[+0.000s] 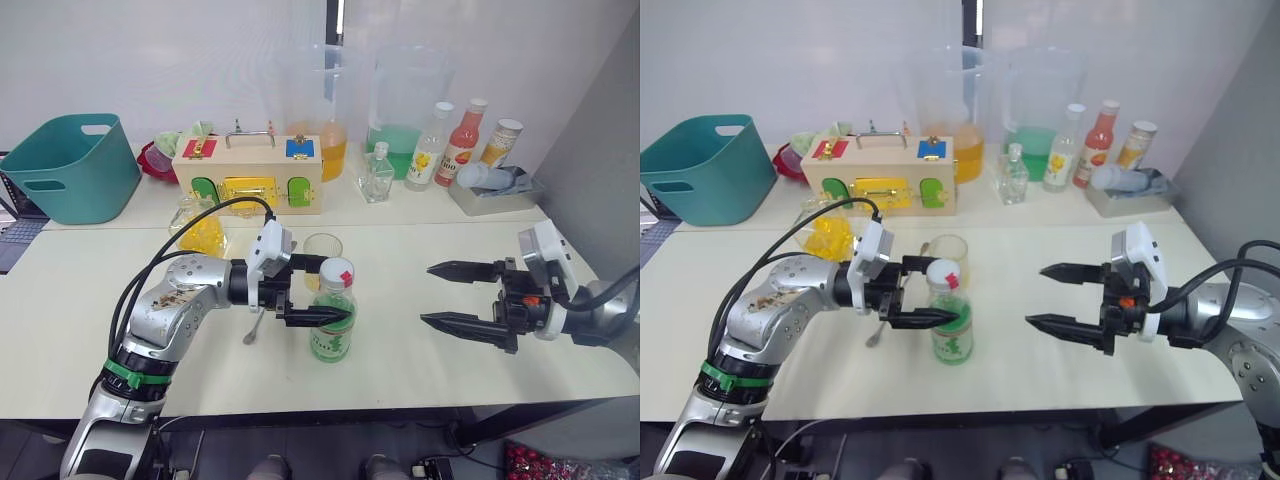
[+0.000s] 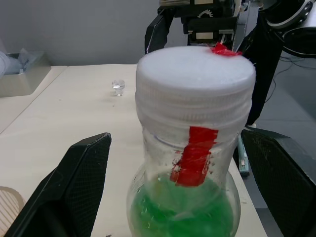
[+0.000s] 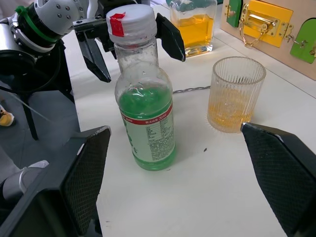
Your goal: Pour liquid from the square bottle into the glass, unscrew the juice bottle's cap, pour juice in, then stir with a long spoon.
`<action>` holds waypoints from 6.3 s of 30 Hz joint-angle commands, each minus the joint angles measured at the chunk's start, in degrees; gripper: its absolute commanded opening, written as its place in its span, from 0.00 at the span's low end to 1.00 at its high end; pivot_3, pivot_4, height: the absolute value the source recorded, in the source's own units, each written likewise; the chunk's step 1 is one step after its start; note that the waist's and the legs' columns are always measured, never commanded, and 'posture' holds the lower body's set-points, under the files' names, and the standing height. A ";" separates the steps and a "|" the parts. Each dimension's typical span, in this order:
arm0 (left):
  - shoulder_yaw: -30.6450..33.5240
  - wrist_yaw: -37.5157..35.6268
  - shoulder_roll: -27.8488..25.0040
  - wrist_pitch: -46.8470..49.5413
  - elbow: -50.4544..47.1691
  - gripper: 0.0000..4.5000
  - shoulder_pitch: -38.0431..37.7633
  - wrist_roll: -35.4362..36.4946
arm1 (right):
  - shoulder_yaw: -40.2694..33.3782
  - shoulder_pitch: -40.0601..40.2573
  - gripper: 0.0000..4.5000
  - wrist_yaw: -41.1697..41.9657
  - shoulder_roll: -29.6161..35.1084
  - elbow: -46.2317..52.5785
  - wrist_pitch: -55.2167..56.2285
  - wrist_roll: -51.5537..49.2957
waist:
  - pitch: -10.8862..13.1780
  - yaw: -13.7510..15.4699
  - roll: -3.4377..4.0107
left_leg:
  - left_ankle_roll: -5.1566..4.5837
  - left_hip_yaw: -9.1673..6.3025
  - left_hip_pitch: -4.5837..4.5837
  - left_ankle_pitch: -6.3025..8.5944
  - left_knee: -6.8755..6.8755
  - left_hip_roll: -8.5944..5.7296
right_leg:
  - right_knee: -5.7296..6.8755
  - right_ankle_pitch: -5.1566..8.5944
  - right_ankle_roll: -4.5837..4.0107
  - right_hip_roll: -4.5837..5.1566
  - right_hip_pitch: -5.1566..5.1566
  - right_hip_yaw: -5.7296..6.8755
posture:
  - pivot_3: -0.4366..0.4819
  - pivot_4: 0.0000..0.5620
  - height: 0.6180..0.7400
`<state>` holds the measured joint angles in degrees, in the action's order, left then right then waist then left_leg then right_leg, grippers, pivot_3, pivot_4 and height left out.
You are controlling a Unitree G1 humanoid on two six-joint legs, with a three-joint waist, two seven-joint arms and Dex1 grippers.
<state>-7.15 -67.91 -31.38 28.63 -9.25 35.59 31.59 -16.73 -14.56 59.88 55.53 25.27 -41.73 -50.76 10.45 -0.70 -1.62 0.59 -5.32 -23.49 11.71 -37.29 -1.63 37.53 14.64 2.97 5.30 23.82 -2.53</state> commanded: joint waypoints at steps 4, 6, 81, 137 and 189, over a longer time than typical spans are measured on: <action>0.51 0.61 0.79 -0.61 -1.80 0.98 0.78 0.61 | -0.73 -1.15 1.00 0.17 -0.23 0.41 1.30 0.02 | 0.00 0.01 0.00 | 0.00 0.00 0.00 0.00 0.00 0.00 | 0.00 0.00 0.00 0.00 0.00 0.00 | 0.48 0.27 1.00; 0.29 0.90 1.35 -0.46 -1.77 0.86 0.99 0.67 | -0.52 -1.46 1.00 -0.03 -0.33 0.65 1.42 0.21 | 0.00 0.01 0.00 | 0.00 0.00 0.00 0.00 -0.01 0.00 | 0.00 0.00 0.00 0.00 0.00 0.00 | 0.48 0.27 1.00; 2.57 8.44 -1.68 -2.54 -9.76 0.31 -7.45 -0.66 | 27.73 -45.29 0.98 28.11 -14.36 -33.79 12.83 5.68 | -0.01 -1.37 0.01 | -0.07 0.00 0.08 0.06 0.19 0.05 | 0.14 -0.05 -0.12 0.02 0.26 0.00 | 0.48 0.27 1.00; -0.03 8.93 1.64 -0.44 -9.07 0.31 -3.93 -1.06 | 42.77 -54.98 0.73 32.62 -17.32 -48.91 24.85 10.44 | -0.01 -1.18 0.01 | -0.04 0.03 0.19 0.04 0.06 0.10 | 0.19 -0.09 -0.15 -0.01 0.18 0.03 | 0.48 0.27 1.00; -1.32 12.80 6.92 -2.68 -5.81 0.31 -4.11 -3.64 | 14.97 -16.31 0.38 -22.55 -15.02 12.01 -6.41 0.58 | -0.02 1.12 0.00 | -0.06 0.05 -0.05 0.04 -0.11 -0.07 | 0.02 -0.14 -0.03 0.11 0.10 0.05 | 0.48 0.27 1.00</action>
<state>-8.84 -56.26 -24.83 26.42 -14.40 31.43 28.21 -2.26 -30.38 32.95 39.43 36.92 -50.35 -50.70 10.42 0.42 -1.63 0.53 -5.27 -23.51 11.75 -37.40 -1.70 37.52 14.51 2.95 5.42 23.88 -2.48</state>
